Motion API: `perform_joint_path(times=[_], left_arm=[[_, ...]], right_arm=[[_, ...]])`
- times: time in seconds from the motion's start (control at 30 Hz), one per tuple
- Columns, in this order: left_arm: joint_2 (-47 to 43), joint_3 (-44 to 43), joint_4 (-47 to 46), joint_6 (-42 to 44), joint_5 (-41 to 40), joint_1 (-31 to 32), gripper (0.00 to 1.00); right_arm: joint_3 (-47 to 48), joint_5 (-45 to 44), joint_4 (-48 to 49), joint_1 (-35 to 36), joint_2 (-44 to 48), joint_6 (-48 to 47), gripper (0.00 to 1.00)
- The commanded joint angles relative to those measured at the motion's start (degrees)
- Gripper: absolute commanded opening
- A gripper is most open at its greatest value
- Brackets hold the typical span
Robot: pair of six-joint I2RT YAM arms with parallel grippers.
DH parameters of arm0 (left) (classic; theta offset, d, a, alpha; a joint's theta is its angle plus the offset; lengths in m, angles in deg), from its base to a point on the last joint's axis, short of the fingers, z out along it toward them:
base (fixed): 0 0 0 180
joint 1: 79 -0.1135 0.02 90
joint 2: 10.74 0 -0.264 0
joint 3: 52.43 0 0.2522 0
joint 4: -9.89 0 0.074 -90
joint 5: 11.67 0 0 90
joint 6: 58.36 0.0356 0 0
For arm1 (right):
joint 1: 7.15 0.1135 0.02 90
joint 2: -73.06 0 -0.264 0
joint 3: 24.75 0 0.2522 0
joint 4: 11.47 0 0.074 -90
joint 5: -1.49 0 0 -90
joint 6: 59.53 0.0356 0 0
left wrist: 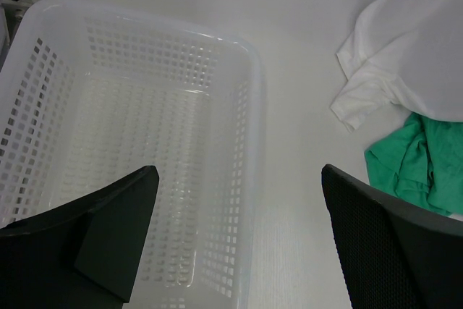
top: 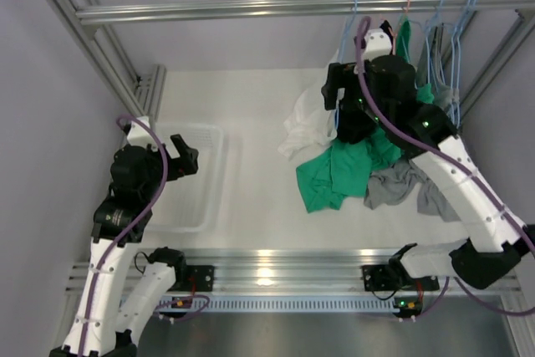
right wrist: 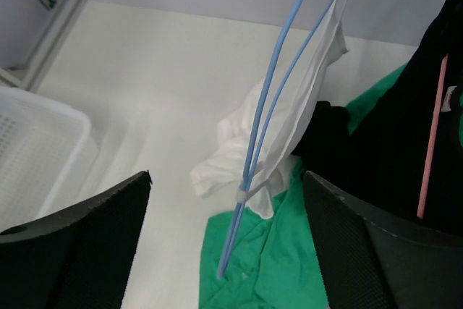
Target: Remove the tank top from the hanger
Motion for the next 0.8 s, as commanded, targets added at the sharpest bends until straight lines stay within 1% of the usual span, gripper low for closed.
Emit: perform_joint_path(times=[0.0,0.1,0.17,0.2,0.27,0.3,0.37,0.4,0.43,0.5,0.6,0.67,0.77], left_arm=[[0.5,0.4,-3.2,0.4,1.6,-0.2,0.99],[0.5,0.5,-3.2,0.4,1.7,-0.2,0.99],[0.3,0.6,-3.2,0.3,1.7,-0.2,0.99],[0.3,0.6,-3.2,0.3,2.0,-0.2,0.99],[0.6,0.6,-3.3,0.4,2.4,-0.2,0.99],[0.6,0.5,-3.3,0.4,2.6,-0.2,0.99],[0.4,0.6,-3.2,0.4,2.5,-0.2,0.99],[0.2,0.6,-3.2,0.4,2.4,-0.2,0.99],[-0.1,0.7,-3.2,0.4,2.3,-0.2,0.99],[-0.2,0.7,-3.3,0.4,2.1,-0.2,0.99],[-0.2,0.6,-3.2,0.4,2.4,-0.2,0.99],[-0.3,0.6,-3.2,0.4,2.4,-0.2,0.99],[-0.4,0.6,-3.3,0.4,2.7,-0.2,0.99]], right_arm=[[6.1,-13.6,0.8,3.3,-4.0,-3.7,0.78],[6.8,-18.3,0.9,3.3,-6.1,-3.4,0.69],[7.4,-18.4,1.0,3.3,-6.8,-3.4,0.67],[7.8,-17.7,1.0,3.3,-7.9,-3.5,0.61],[8.9,-17.3,1.6,3.3,-9.1,-4.1,0.54],[9.3,-17.3,1.5,3.3,-10.6,-4.2,0.47],[10.0,-17.3,1.4,3.3,-11.6,-4.1,0.46],[10.1,-17.6,1.6,3.3,-12.3,-3.9,0.38],[10.0,-17.8,1.5,3.3,-12.4,-3.3,0.35],[9.8,-18.6,1.7,3.2,-13.0,-2.9,0.34],[9.5,-18.8,1.6,3.1,-13.8,-2.3,0.36],[9.3,-18.8,1.7,3.2,-14.4,-1.9,0.35],[8.5,-19.7,2.8,3.1,-14.4,-1.3,0.20]])
